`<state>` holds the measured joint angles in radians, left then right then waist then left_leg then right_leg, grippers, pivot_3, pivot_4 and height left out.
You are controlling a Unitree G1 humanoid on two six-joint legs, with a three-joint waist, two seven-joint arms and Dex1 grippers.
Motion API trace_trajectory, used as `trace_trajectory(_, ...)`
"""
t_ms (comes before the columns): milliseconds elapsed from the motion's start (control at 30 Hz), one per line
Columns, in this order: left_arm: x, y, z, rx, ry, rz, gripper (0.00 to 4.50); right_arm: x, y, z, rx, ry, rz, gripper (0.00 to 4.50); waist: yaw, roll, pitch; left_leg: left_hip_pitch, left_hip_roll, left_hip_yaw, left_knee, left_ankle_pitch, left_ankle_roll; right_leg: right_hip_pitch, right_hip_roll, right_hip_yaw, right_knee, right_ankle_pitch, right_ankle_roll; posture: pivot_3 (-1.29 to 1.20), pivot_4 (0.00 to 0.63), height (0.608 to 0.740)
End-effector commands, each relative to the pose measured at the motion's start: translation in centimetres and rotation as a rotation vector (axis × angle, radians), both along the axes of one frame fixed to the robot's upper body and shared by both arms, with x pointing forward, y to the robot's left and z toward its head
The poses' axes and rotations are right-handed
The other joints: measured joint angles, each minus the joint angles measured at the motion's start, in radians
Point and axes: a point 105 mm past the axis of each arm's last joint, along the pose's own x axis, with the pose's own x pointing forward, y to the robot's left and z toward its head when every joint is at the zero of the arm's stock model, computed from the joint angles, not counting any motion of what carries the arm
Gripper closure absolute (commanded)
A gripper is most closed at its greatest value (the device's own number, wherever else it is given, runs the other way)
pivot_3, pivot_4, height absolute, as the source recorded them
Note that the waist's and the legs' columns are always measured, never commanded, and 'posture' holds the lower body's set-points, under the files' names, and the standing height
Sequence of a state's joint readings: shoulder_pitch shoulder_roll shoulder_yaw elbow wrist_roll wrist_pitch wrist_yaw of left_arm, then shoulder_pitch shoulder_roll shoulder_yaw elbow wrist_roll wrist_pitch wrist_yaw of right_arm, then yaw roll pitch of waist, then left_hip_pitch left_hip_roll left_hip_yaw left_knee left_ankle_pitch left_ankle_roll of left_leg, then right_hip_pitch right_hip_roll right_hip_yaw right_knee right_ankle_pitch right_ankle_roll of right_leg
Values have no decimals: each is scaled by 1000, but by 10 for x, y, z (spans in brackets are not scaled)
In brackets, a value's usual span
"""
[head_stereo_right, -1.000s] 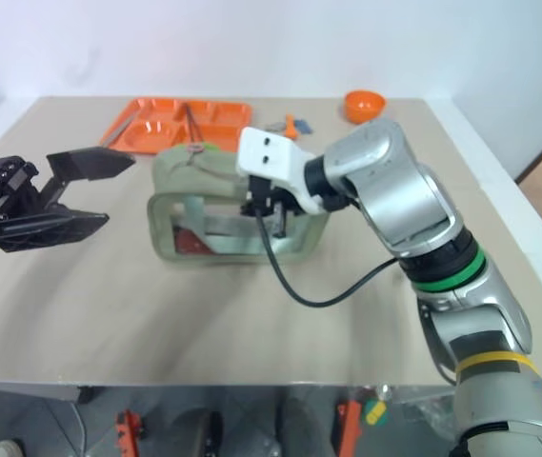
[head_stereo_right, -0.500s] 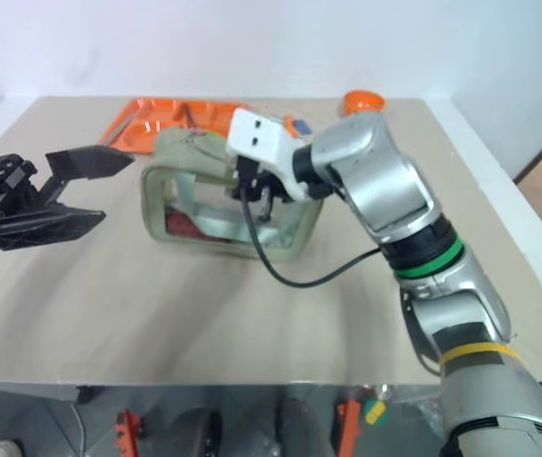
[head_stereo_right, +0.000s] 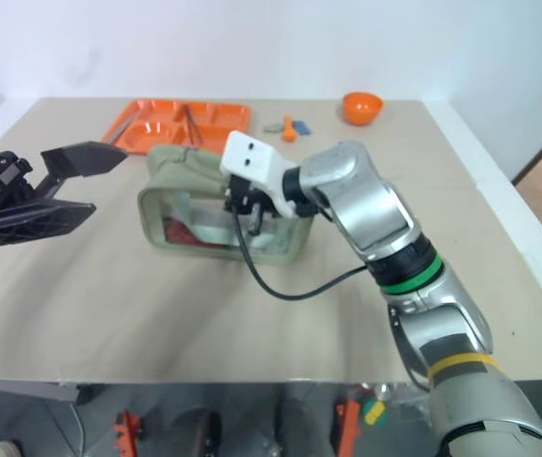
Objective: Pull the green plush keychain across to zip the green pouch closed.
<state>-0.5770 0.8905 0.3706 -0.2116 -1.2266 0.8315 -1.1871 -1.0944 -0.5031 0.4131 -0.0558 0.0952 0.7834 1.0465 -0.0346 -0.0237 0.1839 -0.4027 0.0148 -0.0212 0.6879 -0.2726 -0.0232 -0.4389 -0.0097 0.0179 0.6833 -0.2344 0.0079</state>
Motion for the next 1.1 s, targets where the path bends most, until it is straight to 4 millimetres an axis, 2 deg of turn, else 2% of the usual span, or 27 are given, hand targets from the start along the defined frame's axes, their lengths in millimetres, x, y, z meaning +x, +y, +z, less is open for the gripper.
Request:
trace_trajectory(33,-4,6,10,-24,-43,-1,0,-10,1,2,-3,0,54,3366,0,0,0,0,0,0,0,0,0,0,0,0,0,0,0,0,150,740)
trace_trajectory(233,-4,8,10,-33,-42,-8,0,-13,-2,6,-5,23,68,1227,1,0,0,0,0,0,0,0,0,0,0,0,0,0,0,0,150,740)
trace_trajectory(267,-4,9,10,-35,-42,-9,0,-13,-4,11,6,29,72,1059,2,0,0,0,0,0,0,0,0,0,-1,0,0,0,0,0,150,740)
trace_trajectory(333,-3,10,11,-46,-41,-10,0,-8,-9,28,55,29,56,1059,1,0,0,0,0,0,0,0,0,0,-1,0,0,0,0,0,150,740)
trace_trajectory(433,-2,16,16,-85,-33,-1,0,3,-24,76,213,17,2,1059,1,1,1,0,0,1,0,0,0,-1,-1,1,0,0,0,0,150,740)
trace_trajectory(500,0,23,19,-117,-26,21,0,0,-36,101,300,25,11,1059,1,1,1,-1,0,1,0,0,0,-1,0,1,0,1,0,0,150,740)
trace_trajectory(600,3,34,20,-140,-19,66,0,-9,-56,113,363,36,33,1059,3,-1,0,-1,2,0,-2,0,1,-1,1,-1,-1,0,-2,0,150,740)
trace_trajectory(667,7,43,19,-143,-14,113,0,-16,-70,108,372,37,39,1059,4,-2,-1,-1,3,0,-2,-1,2,0,1,-2,-2,0,-2,0,150,740)
trace_trajectory(800,10,60,12,-135,12,186,0,-12,-100,66,302,61,-67,1059,3,-2,-1,-1,2,2,-2,-1,3,-1,0,0,-2,0,-2,0,150,740)
trace_trajectory(900,11,65,8,-121,32,205,0,-3,-121,34,275,92,-180,1059,1,-1,0,-1,2,3,-2,-1,2,-1,0,1,-2,0,-1,0,150,740)
trace_trajectory(1000,14,68,-3,-69,54,222,0,2,-129,11,261,117,-239,1059,-2,0,0,0,2,3,-1,-1,2,-1,3,2,-1,0,-1,0,150,740)
trace_trajectory(1100,19,72,-8,-54,69,244,0,4,-128,-4,260,153,-258,1059,-3,0,0,0,4,3,-1,0,1,-1,5,1,-1,1,-2,0,150,740)
